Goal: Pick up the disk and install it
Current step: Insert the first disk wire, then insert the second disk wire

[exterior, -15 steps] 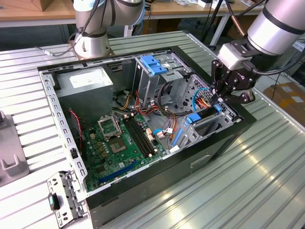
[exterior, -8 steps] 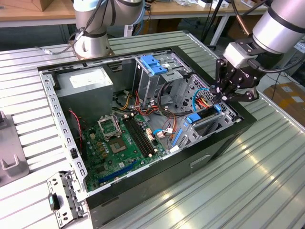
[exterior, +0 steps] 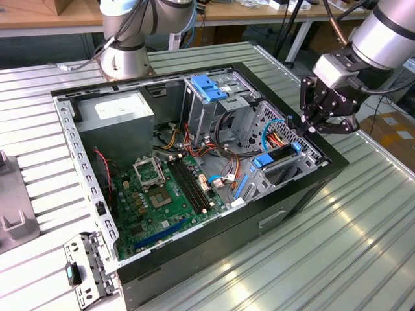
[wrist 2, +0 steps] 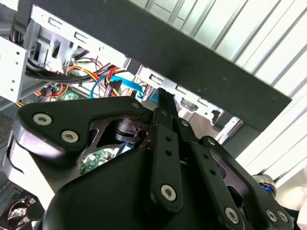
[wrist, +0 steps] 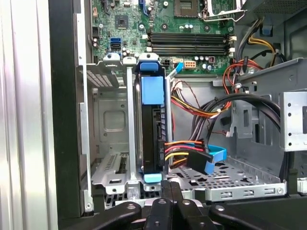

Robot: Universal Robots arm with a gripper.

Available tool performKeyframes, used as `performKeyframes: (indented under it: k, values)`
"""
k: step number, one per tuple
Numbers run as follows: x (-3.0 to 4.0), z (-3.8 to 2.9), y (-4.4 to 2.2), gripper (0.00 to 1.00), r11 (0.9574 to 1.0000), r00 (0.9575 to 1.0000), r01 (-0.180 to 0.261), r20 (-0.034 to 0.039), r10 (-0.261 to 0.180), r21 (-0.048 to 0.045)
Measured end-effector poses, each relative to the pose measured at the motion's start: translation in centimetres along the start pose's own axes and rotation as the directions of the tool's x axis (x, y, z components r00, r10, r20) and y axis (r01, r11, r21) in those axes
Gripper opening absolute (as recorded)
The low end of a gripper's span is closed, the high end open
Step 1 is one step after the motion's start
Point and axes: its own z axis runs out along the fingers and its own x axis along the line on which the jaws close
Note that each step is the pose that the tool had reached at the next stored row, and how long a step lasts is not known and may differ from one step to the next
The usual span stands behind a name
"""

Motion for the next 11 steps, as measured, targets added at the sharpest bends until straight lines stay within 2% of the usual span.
performKeyframes:
  k: [11]
  values:
    - [-0.01, -0.07, -0.19, 0.10, 1.0000, 1.0000, 0.000, 0.0002, 0.000, 0.0000]
